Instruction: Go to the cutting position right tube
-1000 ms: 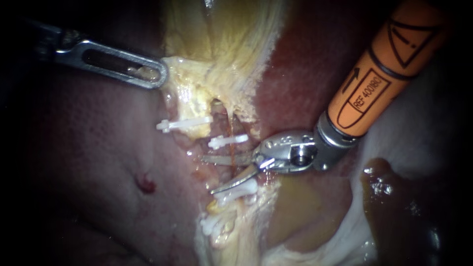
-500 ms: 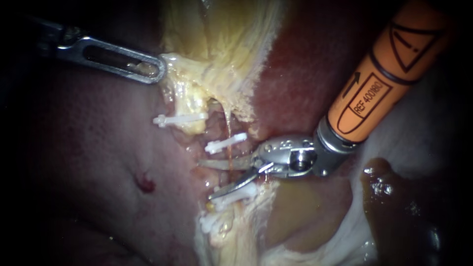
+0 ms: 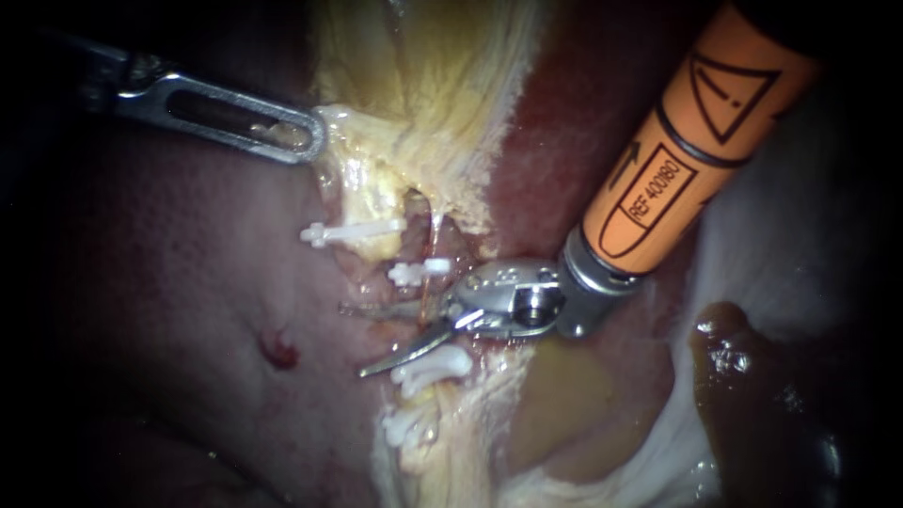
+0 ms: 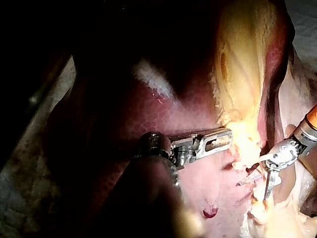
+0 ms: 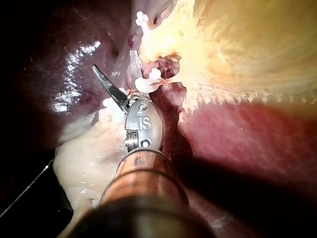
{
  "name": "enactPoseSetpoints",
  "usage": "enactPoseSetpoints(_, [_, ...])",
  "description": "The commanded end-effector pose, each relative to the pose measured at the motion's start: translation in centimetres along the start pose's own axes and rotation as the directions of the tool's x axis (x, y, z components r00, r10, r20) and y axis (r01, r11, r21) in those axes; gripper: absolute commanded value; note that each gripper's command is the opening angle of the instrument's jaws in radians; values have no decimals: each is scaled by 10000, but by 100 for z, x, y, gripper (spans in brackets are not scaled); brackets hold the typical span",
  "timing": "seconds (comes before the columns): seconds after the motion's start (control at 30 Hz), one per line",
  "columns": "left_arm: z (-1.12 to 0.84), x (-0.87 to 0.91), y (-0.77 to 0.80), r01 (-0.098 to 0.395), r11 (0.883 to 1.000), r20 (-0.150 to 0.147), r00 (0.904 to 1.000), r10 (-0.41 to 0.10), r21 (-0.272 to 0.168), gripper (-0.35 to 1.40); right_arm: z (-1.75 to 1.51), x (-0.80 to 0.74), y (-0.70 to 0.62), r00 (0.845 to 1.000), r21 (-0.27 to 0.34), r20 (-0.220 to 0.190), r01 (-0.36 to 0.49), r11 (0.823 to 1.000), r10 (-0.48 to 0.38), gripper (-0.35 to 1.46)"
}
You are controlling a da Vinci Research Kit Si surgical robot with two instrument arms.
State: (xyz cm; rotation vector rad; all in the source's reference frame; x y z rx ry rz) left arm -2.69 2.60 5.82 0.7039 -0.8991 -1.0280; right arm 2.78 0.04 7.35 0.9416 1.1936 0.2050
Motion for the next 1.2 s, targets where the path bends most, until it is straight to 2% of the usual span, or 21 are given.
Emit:
enactPoseSetpoints(0.03, [0, 0, 0, 2, 10000, 3, 10000, -2, -6, -35, -1, 0, 0, 10000, 13, 10, 11, 10000, -11, 131])
enactPoseSetpoints(0.27, [-2, 1, 0, -2, 10000, -1, 10000, 2, 0, -35, -8, 5, -7, 10000, 94, -89, -11, 10000, 12, 131])
enactPoseSetpoints(0.53, [-3, 1, 0, -6, 10000, -6, 10000, 6, 6, -35, -16, 22, -30, 9990, 346, -451, -44, 9994, 59, 132])
enactPoseSetpoints(0.67, [-3, 1, 0, -6, 10000, -6, 10000, 6, 6, -35, -16, 29, -36, 9986, 397, -520, -63, 9992, 84, 132])
enactPoseSetpoints(1.2, [-3, 1, 0, -7, 10000, -3, 10000, 7, 2, -35, -18, 28, -36, 9986, 405, -517, -60, 9992, 81, 134])
